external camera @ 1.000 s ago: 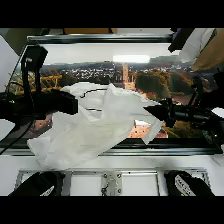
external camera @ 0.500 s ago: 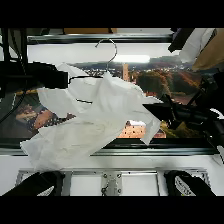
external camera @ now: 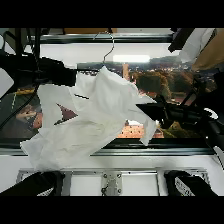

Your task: Fold the clothes and pants, and hang the long-sleeved shirts on hangers.

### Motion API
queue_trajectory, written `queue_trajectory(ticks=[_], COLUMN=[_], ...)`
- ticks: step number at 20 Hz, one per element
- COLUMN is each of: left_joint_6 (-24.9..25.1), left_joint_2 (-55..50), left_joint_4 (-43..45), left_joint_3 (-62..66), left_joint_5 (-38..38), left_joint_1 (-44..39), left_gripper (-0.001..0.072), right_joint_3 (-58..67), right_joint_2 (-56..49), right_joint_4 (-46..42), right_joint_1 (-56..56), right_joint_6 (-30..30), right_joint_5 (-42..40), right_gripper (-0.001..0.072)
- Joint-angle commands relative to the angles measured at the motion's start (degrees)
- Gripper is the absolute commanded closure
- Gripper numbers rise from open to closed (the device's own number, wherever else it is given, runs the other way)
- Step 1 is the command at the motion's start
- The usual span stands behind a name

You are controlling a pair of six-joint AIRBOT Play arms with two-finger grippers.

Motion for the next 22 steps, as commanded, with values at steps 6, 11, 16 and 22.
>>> queue_trajectory(ticks=[6, 11, 16, 22], left_joint_6=[-1.7, -3.7, -3.6, -3.6], left_joint_2=[5.7, 12.0, 13.7, 13.6], left_joint_4=[-0.8, -1.7, -1.7, -1.9], left_joint_3=[-4.9, -11.3, -14.5, -14.5], left_joint_5=[0.2, 6.7, 7.1, 7.6], left_joint_1=[-3.7, 2.3, 5.4, 11.0], left_gripper=[0.0699, 0.0698, 0.0699, 0.0699], right_joint_3=[0.1, 0.1, 0.1, 0.0], right_joint_2=[0.0, 0.1, 0.0, 0.0], right_joint_4=[0.4, -1.6, -4.2, -8.9], right_joint_1=[4.2, 4.2, 4.2, 4.5], right_joint_6=[0.5, 1.9, 3.3, 5.6], right_joint_5=[-6.9, -6.8, -5.9, -4.9], right_gripper=[0.0710, 0.0710, 0.0710, 0.0710])
